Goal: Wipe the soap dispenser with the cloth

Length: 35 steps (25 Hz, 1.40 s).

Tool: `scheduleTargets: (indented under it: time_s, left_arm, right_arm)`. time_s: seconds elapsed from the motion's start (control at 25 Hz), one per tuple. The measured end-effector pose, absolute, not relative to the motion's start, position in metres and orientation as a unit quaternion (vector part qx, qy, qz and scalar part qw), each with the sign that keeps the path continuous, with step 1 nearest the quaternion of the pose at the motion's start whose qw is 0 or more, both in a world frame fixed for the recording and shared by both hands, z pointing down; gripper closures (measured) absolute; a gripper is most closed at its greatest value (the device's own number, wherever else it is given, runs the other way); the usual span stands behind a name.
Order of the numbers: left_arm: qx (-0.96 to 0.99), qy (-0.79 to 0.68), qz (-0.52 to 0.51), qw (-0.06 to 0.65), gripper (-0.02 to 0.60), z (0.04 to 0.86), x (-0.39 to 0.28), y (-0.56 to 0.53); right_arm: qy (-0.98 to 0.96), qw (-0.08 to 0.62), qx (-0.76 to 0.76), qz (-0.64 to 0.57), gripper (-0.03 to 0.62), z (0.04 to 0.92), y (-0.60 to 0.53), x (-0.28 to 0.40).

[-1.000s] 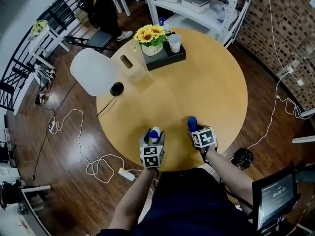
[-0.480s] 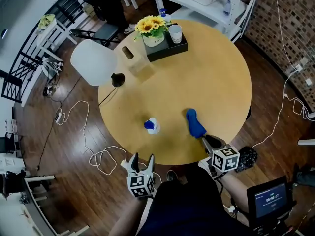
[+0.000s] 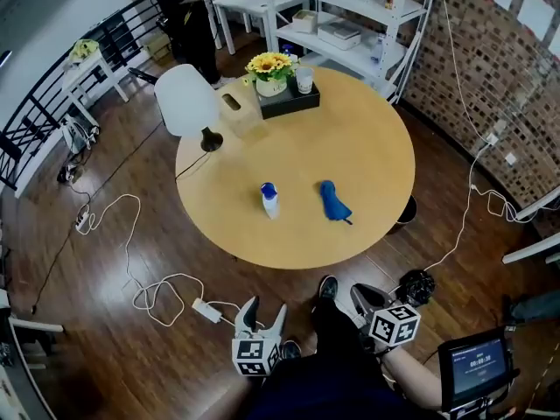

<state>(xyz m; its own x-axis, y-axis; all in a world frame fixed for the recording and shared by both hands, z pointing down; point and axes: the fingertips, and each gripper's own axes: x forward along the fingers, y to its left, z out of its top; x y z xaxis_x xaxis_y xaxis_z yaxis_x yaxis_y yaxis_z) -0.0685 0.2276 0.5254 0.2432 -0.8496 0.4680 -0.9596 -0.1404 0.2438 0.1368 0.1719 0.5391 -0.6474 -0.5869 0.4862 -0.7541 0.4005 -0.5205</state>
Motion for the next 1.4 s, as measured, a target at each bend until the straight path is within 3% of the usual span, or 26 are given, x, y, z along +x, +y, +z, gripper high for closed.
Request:
scheduleTargets:
  time_s: [0.32,0.56,0.84,1.4]
  left_arm:
    - [0.737,-0.610,0.054,0.287,0.331,0.501,-0.083,0.334]
    - [0.746,-0.619,0.026,0.245,0.353,0.458,-0.083,0.344]
    - [0.766,-0.592,0.006,0.249,0.379,0.435,-0.021,0.338]
    - [0.793,-0.557,0.019,0.245,0.381,0.430,0.031,0.335]
  right_arm:
    - [-0.845,0.085,0.399,0.347,0.566,0.491,0.279,0.120]
    - [-0.884,0.073,0.364,0.285,0.568,0.449,0.295,0.103]
    - [-0.923,0.078,0.317,0.205,0.568,0.405,0.302,0.101]
    - [-0.923,0.062,0.322,0.202,0.569,0.404,0.303,0.141]
